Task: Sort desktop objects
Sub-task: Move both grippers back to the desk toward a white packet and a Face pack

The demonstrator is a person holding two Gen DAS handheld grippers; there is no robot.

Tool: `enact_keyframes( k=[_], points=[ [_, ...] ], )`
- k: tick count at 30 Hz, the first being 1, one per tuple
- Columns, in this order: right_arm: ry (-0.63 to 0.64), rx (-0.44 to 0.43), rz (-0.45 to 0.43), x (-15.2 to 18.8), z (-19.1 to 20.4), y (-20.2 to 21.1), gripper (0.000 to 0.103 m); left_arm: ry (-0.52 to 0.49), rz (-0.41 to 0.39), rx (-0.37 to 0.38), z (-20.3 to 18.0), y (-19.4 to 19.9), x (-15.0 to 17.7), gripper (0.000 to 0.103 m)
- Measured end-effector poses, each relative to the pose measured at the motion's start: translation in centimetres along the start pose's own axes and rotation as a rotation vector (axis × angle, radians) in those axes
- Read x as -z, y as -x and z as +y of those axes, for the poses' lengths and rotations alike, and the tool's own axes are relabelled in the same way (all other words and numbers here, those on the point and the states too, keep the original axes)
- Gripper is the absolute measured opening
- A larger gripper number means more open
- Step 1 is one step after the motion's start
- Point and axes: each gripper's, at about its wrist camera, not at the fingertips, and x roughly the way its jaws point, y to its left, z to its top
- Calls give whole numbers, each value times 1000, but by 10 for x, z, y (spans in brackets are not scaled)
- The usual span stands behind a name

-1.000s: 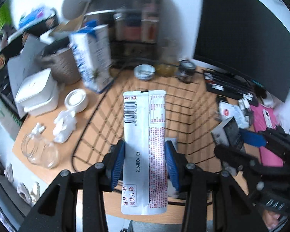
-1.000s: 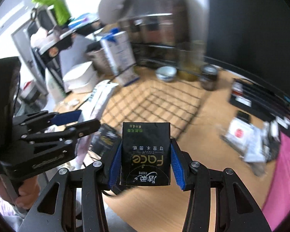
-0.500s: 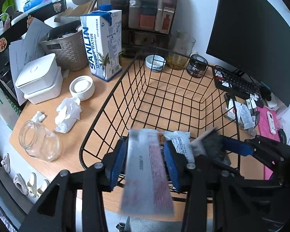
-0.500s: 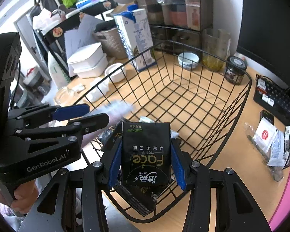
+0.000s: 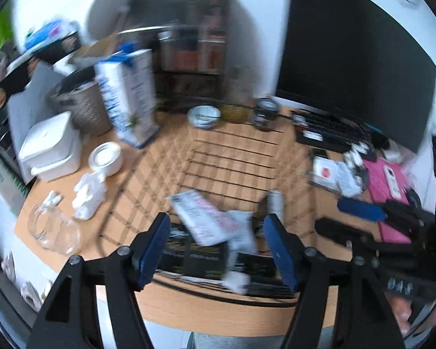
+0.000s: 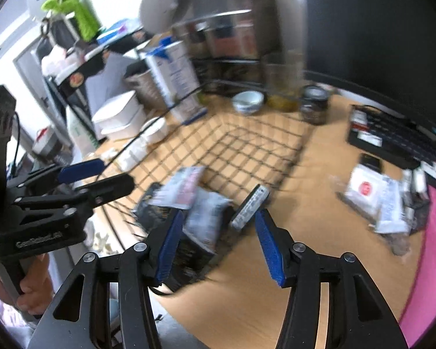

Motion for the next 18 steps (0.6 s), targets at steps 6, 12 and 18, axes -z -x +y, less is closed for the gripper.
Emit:
enact_keyframes(
  k=[6,12,18],
  points=[
    [-129,101,-18,17,-78,26,53,-158,31,100,-79,-12,3,72],
    [-277,196,-1,41,-165,37,53,-288,90,141,-159,-48,4,76],
    [-404,256,37,54,-242,26,54,-326,173,145,-208,-107,-8,77]
  ],
)
